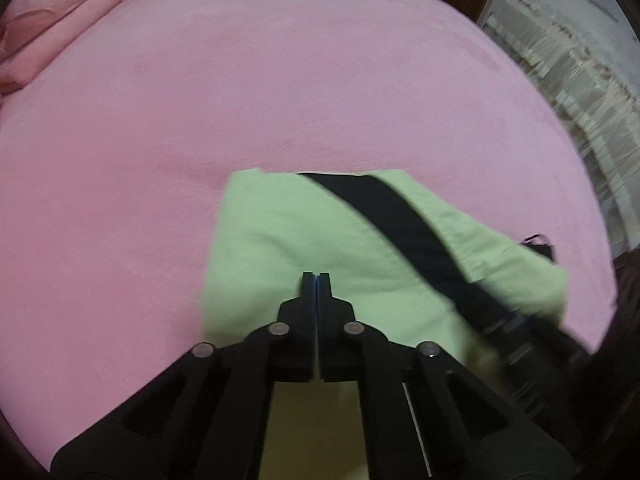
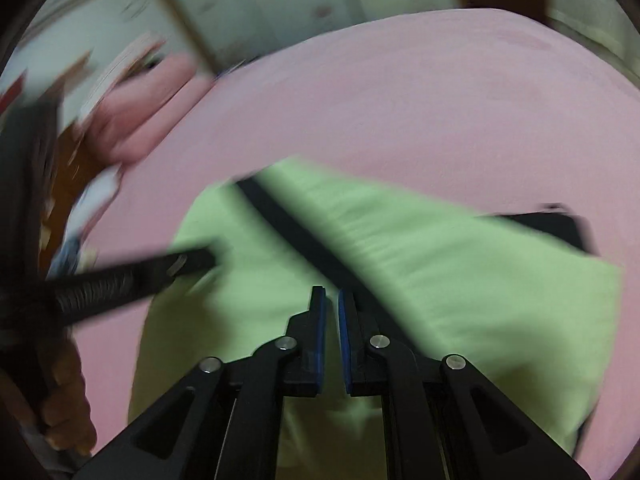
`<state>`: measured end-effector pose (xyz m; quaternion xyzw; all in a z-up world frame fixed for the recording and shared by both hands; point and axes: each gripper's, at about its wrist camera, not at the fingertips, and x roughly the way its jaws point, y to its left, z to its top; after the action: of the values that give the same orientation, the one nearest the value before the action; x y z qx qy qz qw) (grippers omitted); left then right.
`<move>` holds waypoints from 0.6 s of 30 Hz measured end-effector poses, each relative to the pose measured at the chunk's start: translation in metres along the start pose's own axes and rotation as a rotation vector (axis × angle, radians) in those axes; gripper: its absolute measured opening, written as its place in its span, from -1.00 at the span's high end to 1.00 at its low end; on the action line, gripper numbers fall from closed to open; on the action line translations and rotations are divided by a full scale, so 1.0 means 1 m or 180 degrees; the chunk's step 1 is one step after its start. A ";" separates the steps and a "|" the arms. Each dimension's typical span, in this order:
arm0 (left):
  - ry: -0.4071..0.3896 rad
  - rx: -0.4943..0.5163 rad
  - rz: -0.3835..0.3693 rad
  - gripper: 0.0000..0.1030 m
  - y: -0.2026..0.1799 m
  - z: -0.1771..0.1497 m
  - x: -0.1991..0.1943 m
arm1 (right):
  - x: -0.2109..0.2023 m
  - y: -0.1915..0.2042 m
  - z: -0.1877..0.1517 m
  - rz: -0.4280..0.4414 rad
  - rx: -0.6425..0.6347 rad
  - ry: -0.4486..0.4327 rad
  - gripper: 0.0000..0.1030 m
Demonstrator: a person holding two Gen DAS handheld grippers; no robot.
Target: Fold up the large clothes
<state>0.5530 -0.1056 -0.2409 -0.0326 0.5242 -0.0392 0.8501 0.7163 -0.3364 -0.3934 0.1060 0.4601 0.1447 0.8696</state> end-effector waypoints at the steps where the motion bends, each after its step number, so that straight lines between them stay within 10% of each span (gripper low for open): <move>1: -0.0029 0.0026 0.0103 0.99 0.008 -0.001 -0.003 | -0.009 -0.017 -0.001 -0.0079 0.0167 -0.0048 1.00; 3: -0.0139 0.0028 0.0149 0.99 0.014 -0.003 -0.009 | -0.017 -0.047 0.001 -0.0673 0.0434 -0.0145 1.00; 9: -0.0228 -0.0224 0.0307 0.99 0.027 -0.031 -0.037 | -0.051 -0.049 -0.005 -0.1066 0.0601 -0.0344 0.96; 12: -0.0178 -0.0313 -0.0062 0.99 0.030 -0.053 -0.053 | -0.096 -0.054 -0.007 -0.0475 0.0779 -0.0394 0.91; 14: -0.0026 -0.0296 -0.0173 0.99 0.025 -0.073 -0.059 | -0.085 -0.052 -0.021 0.0052 0.0787 0.0218 0.91; 18: 0.0124 0.0086 0.0394 0.98 0.013 -0.115 -0.053 | -0.080 -0.064 -0.048 -0.0501 0.0619 0.0499 1.00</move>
<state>0.4265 -0.0887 -0.2464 0.0121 0.5410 0.0058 0.8409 0.6431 -0.4217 -0.3789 0.1417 0.5453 0.0386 0.8253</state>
